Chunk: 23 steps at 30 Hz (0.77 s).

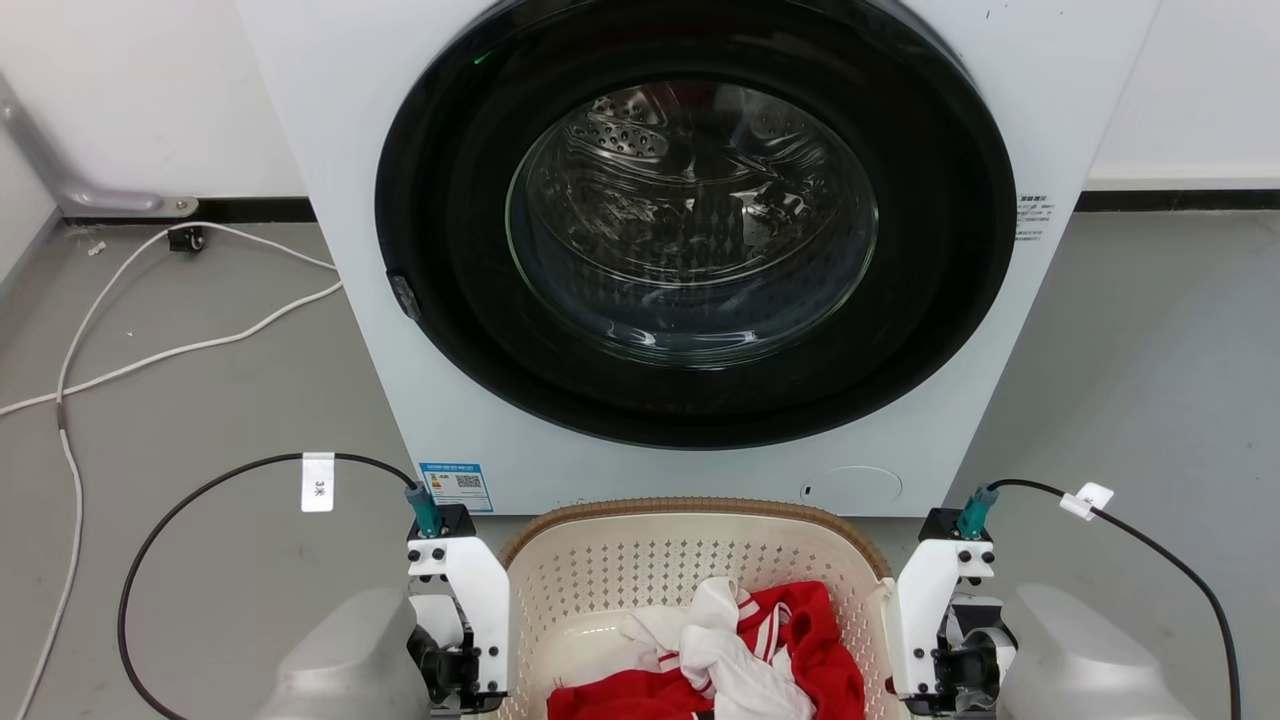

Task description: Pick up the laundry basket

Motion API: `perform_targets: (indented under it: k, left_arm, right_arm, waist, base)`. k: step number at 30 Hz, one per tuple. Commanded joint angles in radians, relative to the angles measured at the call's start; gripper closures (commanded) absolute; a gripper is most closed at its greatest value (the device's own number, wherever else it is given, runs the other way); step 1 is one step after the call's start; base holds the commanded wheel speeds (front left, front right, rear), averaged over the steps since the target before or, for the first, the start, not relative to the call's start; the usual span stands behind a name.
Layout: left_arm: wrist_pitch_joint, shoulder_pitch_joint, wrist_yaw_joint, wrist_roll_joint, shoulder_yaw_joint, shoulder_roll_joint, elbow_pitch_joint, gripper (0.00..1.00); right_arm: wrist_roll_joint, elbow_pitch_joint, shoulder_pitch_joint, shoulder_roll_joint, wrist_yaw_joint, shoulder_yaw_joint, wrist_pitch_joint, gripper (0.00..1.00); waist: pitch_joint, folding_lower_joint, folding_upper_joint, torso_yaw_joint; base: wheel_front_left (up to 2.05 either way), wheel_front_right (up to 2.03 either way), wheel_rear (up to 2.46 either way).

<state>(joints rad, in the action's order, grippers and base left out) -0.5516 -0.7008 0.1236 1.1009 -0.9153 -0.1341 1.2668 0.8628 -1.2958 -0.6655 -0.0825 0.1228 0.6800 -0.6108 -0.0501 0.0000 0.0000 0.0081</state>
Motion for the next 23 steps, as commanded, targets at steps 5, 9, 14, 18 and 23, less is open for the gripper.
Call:
perform_targets:
  k: [5,9,14,18,23]
  left_arm:
    - [0.003,-0.003,0.012,0.014,-0.005,0.027,-0.018,1.00]
    - [0.007,-0.003,0.012,0.017,-0.008,0.027,-0.018,1.00]
    - [0.007,0.000,0.012,0.022,-0.011,0.027,-0.017,1.00]
    - [0.009,0.006,0.012,0.027,-0.013,0.028,-0.019,1.00]
    - [0.009,0.009,0.012,0.034,-0.017,0.026,-0.019,1.00]
  right_arm:
    - [0.000,0.012,0.011,0.024,0.014,-0.005,-0.003,1.00]
    - [-0.003,0.012,0.011,0.024,0.014,-0.006,-0.003,1.00]
    - [-0.004,0.012,0.013,0.024,0.014,-0.008,-0.007,1.00]
    - [-0.005,0.012,0.012,0.025,0.014,-0.010,-0.010,1.00]
    - [-0.012,0.012,0.011,0.024,0.015,-0.010,-0.015,1.00]
  waist:
    - [0.001,0.0000,0.0000,0.000]
    - [0.001,0.0000,0.0000,0.000]
    - [0.001,0.0000,0.0000,0.000]
    - [0.000,0.0000,0.0000,0.000]
    - [-0.001,0.0000,0.0000,0.000]
  base:
    - [0.00,0.00,0.00]
    - [0.00,0.00,0.00]
    - [0.00,0.00,0.00]
    - [0.00,0.00,0.00]
    - [0.00,0.00,0.00]
